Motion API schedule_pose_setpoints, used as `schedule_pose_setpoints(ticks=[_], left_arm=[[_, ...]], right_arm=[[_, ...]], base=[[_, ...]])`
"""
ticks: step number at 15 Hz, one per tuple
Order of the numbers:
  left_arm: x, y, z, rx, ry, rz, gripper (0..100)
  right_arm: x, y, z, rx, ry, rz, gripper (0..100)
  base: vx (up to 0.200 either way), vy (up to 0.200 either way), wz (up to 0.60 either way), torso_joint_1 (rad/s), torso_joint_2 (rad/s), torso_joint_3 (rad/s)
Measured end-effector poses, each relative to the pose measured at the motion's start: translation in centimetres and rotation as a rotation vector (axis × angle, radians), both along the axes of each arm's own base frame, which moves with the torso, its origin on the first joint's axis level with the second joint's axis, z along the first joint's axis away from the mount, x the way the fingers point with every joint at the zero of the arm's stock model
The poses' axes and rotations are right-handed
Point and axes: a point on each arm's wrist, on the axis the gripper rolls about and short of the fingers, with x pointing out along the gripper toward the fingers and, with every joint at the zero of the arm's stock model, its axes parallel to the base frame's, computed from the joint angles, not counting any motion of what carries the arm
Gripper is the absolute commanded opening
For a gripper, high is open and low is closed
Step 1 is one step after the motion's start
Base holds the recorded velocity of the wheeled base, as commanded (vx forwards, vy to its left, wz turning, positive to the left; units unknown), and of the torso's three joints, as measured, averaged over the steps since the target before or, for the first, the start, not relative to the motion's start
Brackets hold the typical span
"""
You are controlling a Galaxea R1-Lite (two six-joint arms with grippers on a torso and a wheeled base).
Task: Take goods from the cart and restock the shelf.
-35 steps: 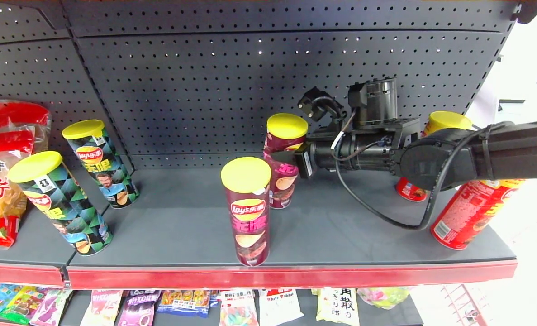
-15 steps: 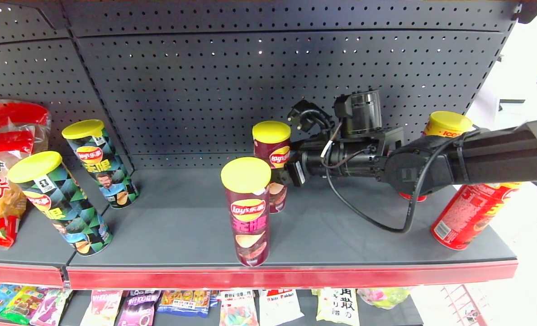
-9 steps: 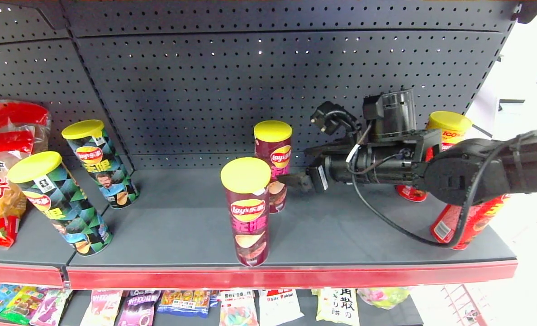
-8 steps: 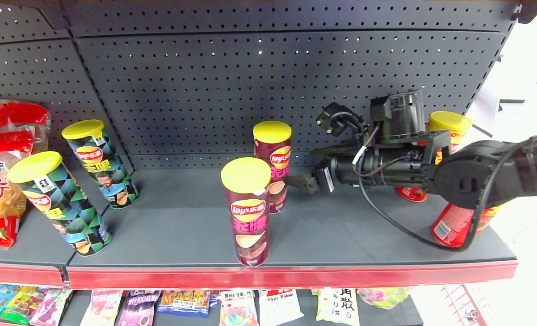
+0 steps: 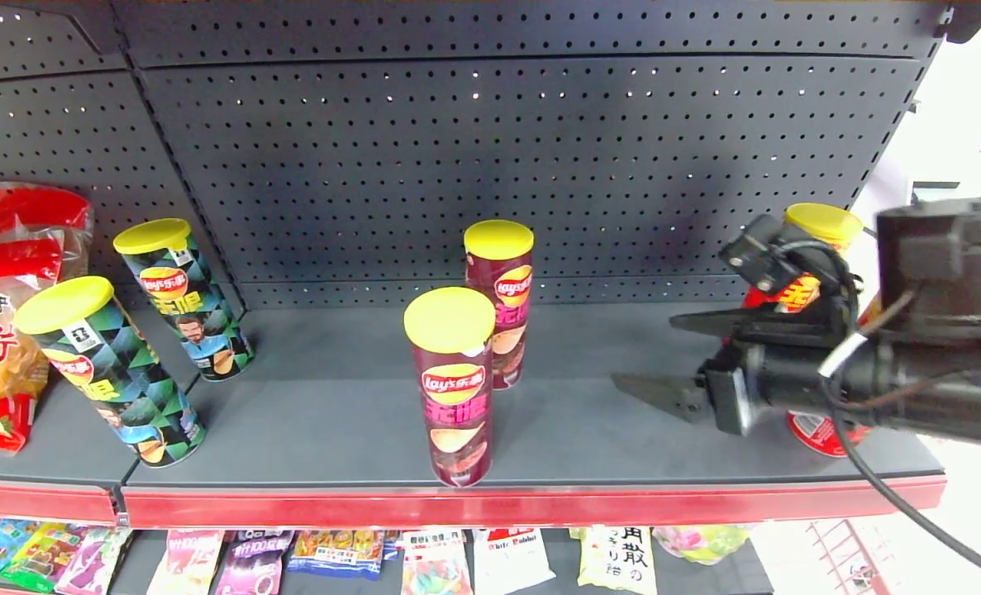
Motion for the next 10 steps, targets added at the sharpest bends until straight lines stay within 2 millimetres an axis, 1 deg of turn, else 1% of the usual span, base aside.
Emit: schedule_pose_setpoints(ticks=[3,5,6,8,10], left_arm=[[2.2,-1.1,0.7,0.01,0.094,-0.065,100],[4.0,-2.0,1.0,-0.026,0.17,-0.095,100],[4.8,-2.4,1.2,-0.054,0.205,-0.106,100],[6.5,-3.3,1.2,-0.084,0.285,-0.119,100],[8.4,-4.1,1.2,-0.086,0.347,-0.122,100]], right_arm=[[-6.8,-4.3,-0.7,0.025,-0.045,-0.039,100],[-11.4,-7.3,-1.6,0.055,-0.118,-0.122,100],[-13.2,-8.6,-2.1,0.072,-0.148,-0.179,100],[-16.4,-11.0,-3.9,0.086,-0.163,-0.326,100],[-19.0,-12.5,-5.5,0.088,-0.172,-0.49,100]], base=[[0.0,0.0,0.0,0.0,0.0,0.0],[0.0,0.0,0.0,0.0,0.0,0.0],[0.0,0.0,0.0,0.0,0.0,0.0],[0.0,0.0,0.0,0.0,0.0,0.0],[0.0,0.0,0.0,0.0,0.0,0.0]])
